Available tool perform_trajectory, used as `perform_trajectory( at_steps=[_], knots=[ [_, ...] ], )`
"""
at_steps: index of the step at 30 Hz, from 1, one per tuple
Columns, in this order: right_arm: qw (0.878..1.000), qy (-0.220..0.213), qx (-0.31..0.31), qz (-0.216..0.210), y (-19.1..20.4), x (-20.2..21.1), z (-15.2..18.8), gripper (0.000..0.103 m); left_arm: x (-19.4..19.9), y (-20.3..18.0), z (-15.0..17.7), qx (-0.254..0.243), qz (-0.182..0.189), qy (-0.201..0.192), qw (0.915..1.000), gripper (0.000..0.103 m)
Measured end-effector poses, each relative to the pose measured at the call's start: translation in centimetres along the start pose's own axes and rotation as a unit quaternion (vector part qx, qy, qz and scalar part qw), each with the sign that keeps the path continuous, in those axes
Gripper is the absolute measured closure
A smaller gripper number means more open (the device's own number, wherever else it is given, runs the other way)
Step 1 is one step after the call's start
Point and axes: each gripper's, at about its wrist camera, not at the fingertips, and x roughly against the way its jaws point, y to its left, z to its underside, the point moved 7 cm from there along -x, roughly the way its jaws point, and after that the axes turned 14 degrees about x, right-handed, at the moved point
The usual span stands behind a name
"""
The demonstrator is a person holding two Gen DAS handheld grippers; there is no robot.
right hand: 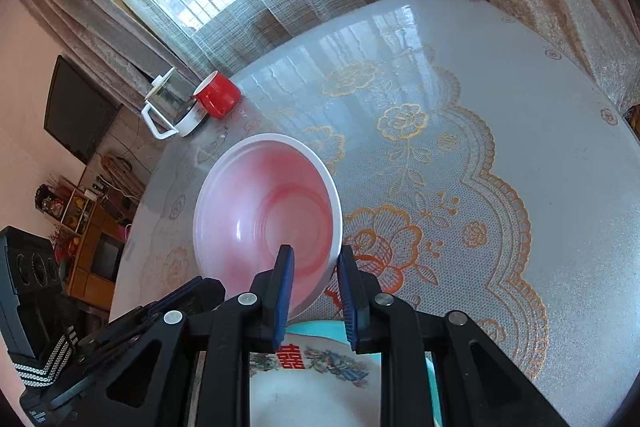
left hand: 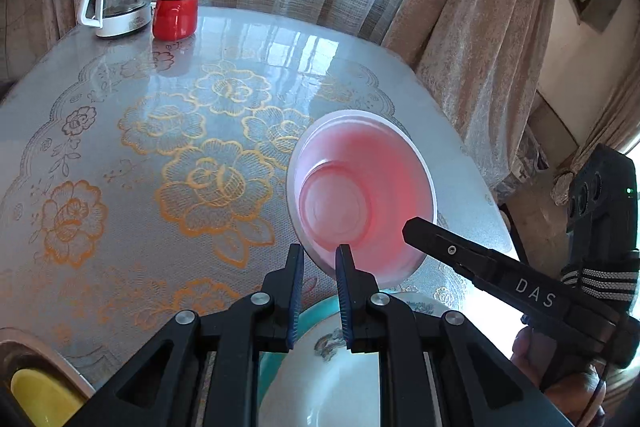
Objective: Organize plates and bowls
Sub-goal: 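Move both grippers past the plates to the red plastic bowl rim, then close both grippers on the rim of the red plastic bowl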
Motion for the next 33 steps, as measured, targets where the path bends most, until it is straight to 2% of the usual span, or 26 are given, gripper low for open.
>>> perform_trajectory(
  at_steps=[7,17,22,28,31,33],
  knots=[
    [0.998,0.04,0.046,-0.024,5.7,-2.8,1.3,0.081,3.1,4.9,0.8,0.016,-0.037,-0.024,0.9989,0.087],
    [0.993,0.081,0.079,-0.045,10.6,-5.9,3.2,0.079,4.3,11.0,2.1,0.056,-0.062,-0.015,0.9964,0.087],
    [0.99,0.095,0.091,-0.045,11.8,-7.1,3.4,0.079,4.7,11.9,2.8,0.053,-0.077,-0.02,0.9954,0.087],
    [0.99,0.097,0.097,-0.044,12.4,-7.9,3.2,0.072,4.4,12.5,2.7,0.062,-0.078,-0.028,0.9946,0.086],
    [0.99,0.093,0.096,-0.041,12.2,-7.7,3.1,0.07,4.5,12.7,2.6,0.067,-0.066,-0.03,0.9951,0.086],
    [0.991,0.087,0.09,-0.04,11.8,-7.3,3.0,0.068,4.8,12.9,2.4,0.073,-0.058,-0.035,0.995,0.08]
  ],
)
